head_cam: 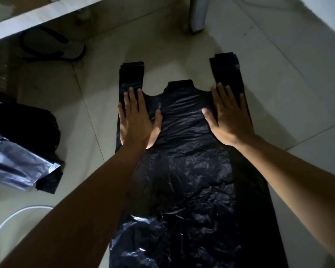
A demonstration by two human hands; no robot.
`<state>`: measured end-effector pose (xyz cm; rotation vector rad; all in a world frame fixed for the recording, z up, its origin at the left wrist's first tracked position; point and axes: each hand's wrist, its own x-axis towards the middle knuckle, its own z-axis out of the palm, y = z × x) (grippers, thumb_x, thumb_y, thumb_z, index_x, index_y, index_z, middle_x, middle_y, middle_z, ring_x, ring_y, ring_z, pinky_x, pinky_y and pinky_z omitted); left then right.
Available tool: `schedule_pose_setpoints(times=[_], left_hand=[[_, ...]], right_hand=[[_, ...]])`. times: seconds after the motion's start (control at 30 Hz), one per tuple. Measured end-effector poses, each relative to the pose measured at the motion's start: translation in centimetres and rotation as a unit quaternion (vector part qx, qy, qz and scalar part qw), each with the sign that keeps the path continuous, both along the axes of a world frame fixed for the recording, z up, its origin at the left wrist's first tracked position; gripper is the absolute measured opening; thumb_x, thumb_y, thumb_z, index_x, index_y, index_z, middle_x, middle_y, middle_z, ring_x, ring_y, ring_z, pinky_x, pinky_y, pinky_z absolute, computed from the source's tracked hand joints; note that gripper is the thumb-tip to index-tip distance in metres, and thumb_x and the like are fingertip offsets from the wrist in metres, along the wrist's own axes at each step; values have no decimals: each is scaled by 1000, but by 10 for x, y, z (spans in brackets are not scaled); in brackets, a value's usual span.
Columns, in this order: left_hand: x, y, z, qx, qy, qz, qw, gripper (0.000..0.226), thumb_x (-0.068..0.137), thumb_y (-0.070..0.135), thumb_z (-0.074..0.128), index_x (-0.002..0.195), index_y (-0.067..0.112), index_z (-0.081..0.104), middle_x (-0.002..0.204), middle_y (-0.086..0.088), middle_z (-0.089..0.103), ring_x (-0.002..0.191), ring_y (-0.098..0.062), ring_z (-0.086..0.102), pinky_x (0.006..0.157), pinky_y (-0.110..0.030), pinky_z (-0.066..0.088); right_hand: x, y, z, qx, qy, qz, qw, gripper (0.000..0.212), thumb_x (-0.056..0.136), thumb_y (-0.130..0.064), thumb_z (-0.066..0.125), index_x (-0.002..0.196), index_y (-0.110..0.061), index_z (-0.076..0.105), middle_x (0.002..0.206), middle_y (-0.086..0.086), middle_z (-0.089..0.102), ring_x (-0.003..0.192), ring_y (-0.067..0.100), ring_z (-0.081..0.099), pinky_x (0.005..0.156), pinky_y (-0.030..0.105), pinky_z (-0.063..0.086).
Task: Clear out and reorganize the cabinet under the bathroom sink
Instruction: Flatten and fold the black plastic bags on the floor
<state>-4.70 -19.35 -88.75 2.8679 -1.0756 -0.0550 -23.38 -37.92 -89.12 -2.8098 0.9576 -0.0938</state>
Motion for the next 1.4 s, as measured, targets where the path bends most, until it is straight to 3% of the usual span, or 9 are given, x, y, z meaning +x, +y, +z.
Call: schedule_pose_setpoints(times=[0.2,0.3,0.43,0.5,0.6,0.7,0.93,1.1,1.4], left_hand=[[-2,0,2,-8,-4,5,1000,81,95,59,20,157,10,5,164,-16,3,152,-30,2,123,-49,5],[-7,1,14,17,-10,17,1000,75,97,54,21,156,8,14,163,-18,10,151,-34,9,122,-52,9],[-35,8,42,-65,-35,-25,997,54,104,35,26,147,6,42,156,-15,35,144,-32,33,117,-54,24],[-65,27,45,-93,9,-32,995,55,104,36,26,151,9,35,160,-12,28,148,-29,25,120,-53,18],[-101,69,29,9,45,-58,997,69,101,56,16,158,17,10,165,-10,3,152,-29,2,121,-57,6],[-101,92,10,50,35,-80,995,75,98,63,12,158,21,-4,165,-10,-7,152,-29,-4,120,-58,6],[-114,97,26,28,60,-51,996,69,102,56,13,158,17,0,165,-10,-9,152,-28,-9,120,-59,4],[-140,123,18,59,67,-66,994,80,97,65,17,158,19,-6,164,-9,-14,152,-29,-10,120,-60,3],[-137,124,22,47,64,-63,995,81,96,65,20,157,21,-8,165,-8,-13,152,-26,-11,120,-58,2]], right_hand=[[-8,-3,7,75,-99,18,992,76,99,-60,29,160,-19,6,168,0,3,154,15,-2,124,45,-1],[-18,32,31,54,-142,11,988,70,102,-50,35,159,-15,15,167,4,11,154,20,5,124,51,4],[-64,102,43,10,-66,27,997,69,102,-51,31,159,-18,12,167,2,9,154,22,6,122,56,9],[-87,113,30,23,0,-17,1000,73,100,-60,24,160,-21,6,167,1,3,154,24,3,122,56,8],[-101,111,14,37,47,-19,998,78,97,-68,18,160,-23,3,167,1,1,154,26,3,121,58,12],[-100,108,8,31,46,-15,998,77,98,-67,23,160,-26,3,167,0,3,154,25,3,122,56,10],[-109,126,35,49,17,-15,999,73,100,-62,25,159,-28,0,167,0,-3,154,26,-4,122,58,4],[-148,151,22,21,74,56,995,74,98,-64,26,160,-27,6,167,3,-1,154,26,-1,118,61,14],[-143,150,25,18,75,54,996,77,96,-65,31,159,-29,7,167,2,-1,154,27,-1,120,60,9]])
